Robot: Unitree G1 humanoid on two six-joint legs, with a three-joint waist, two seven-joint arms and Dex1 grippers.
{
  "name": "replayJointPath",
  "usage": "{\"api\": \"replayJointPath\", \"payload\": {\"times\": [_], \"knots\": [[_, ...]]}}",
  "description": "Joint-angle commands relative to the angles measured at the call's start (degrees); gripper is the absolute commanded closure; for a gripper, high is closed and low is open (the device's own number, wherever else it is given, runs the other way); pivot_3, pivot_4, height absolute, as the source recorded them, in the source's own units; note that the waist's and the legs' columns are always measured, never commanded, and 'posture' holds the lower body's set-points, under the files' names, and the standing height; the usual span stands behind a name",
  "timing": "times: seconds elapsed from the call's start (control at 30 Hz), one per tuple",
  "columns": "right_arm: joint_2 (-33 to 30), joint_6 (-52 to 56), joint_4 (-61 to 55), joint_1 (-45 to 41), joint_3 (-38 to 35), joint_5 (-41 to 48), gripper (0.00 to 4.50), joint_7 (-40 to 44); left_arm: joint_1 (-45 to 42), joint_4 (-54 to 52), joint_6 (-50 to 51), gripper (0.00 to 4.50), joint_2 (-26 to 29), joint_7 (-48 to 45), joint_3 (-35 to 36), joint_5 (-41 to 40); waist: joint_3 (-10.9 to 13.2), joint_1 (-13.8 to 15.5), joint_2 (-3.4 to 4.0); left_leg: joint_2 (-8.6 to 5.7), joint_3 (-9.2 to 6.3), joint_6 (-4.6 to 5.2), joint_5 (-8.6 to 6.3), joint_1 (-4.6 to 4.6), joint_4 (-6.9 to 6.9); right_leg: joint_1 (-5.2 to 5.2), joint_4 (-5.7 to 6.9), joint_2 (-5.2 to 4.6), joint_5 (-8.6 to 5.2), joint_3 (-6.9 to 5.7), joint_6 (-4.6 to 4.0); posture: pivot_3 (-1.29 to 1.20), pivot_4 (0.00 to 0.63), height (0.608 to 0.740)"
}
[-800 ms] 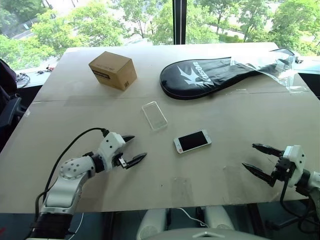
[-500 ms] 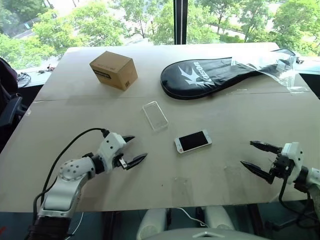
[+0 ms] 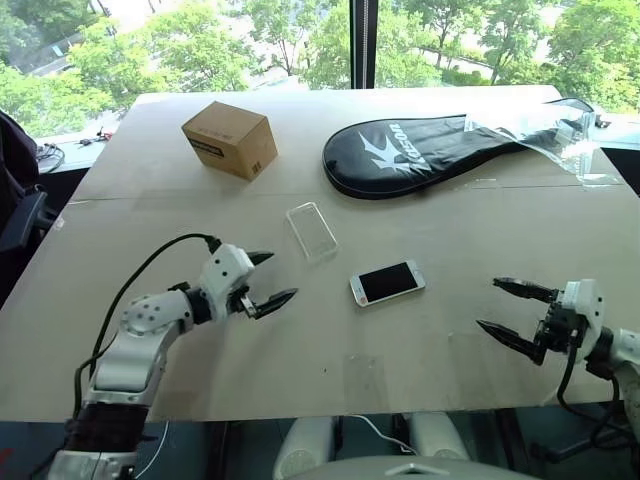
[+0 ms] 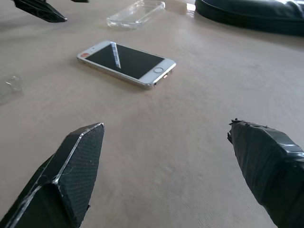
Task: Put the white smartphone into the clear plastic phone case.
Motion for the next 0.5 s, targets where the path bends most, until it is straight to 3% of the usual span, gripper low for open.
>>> {"api": "replayJointPath", "payload": {"times": [0.03,0.27,0.5], "knots": [[0.5,3.1,-7.4,-1.5,1.7,2.3,0.00,-1.8,-7.2,7.9,-5.5,0.02,1.4,-4.9,-1.3,1.5,0.0,0.0,0.00,-0.01,0.00,0.00,0.00,0.00,0.01,0.00,0.00,0.00,0.00,-0.01,0.00,0.00,0.150,0.740],[-1.1,13.2,-18.4,-3.8,4.2,5.8,0.00,-6.1,-28.2,35.9,-22.9,0.02,1.7,-17.8,-8.4,8.7,0.0,0.0,-0.05,-0.09,-0.04,0.00,0.01,-0.10,0.10,-0.03,-0.02,0.08,0.00,-0.20,0.01,0.00,0.150,0.740],[-2.4,18.7,-25.1,-3.9,1.1,7.6,0.00,-12.7,-42.5,60.0,-37.8,0.02,-1.1,-20.2,-12.7,16.2,0.1,-0.5,-0.25,-0.18,-0.02,0.06,-0.02,-0.16,0.14,-0.04,-0.02,0.26,0.00,-0.32,0.03,0.00,0.150,0.740]]}}
